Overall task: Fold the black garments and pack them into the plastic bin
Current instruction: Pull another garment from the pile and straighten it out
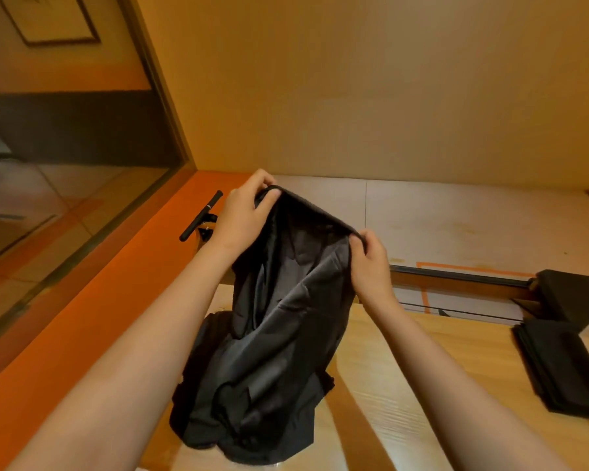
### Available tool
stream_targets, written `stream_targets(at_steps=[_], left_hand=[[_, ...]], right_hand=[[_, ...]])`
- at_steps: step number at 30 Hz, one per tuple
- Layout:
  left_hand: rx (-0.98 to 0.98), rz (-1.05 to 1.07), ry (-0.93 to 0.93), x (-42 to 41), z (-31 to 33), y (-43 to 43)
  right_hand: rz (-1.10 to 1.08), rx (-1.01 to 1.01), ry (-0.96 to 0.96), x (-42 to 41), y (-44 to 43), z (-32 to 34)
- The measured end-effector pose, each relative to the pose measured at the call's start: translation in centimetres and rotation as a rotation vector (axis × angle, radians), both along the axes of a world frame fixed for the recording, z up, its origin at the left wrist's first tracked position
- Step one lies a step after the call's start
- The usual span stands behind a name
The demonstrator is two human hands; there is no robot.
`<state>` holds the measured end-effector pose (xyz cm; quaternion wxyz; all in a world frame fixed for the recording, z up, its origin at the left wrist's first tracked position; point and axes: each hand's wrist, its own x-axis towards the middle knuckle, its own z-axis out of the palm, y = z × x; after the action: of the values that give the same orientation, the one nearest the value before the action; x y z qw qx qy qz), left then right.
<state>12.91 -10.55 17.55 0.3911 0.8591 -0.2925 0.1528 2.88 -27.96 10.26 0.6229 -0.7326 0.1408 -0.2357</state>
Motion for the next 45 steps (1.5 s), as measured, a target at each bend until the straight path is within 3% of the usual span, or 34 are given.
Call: stream_targets(at_steps=[9,15,21,27,31,34,36,38,42,45], left_hand=[[0.07,-0.011,-0.062,0.0,5.7,-3.1],[0.298,-0.128,0.055,-0.4,8.1,-7.5],[0.252,-0.143,0.033,-2.1,8.7,-10.8],[0.317,-0.398,0.334,-9.5,-0.2,-13.7],[0.479,-0.654,0.619,-15.8,-11.6,-13.8],[0.444,-0.655,0.835,-18.2,-17.4,-12.2],[0.442,-0.553,0.825,-17.9,-19.5,-10.9],[0.508,-0.458,0.701,-16.9,-21.0,-9.9],[0.754,-0.358,0.487,-14.4,-23.1,-8.7],[0.841,-0.341,0.441,-12.8,-24.6,-8.4]], right_hand=[[-0.039,-0.227,-0.084,-0.8,-10.1,6.7],[-0.138,-0.396,-0.119,-1.9,-16.6,11.7],[-0.148,-0.451,-0.122,-5.4,-19.9,13.3],[-0.056,-0.407,0.159,-12.0,-21.3,2.5],[-0.03,-0.426,0.596,-18.5,-21.7,-9.5],[0.001,-0.529,0.916,-23.2,-21.4,-15.6],[-0.043,-0.629,0.921,-24.3,-20.3,-17.5],[-0.037,-0.692,0.825,-23.9,-17.9,-17.6],[0.205,-0.828,0.636,-22.1,-11.8,-17.7],[0.39,-0.954,0.607,-21.6,-7.9,-19.6]])
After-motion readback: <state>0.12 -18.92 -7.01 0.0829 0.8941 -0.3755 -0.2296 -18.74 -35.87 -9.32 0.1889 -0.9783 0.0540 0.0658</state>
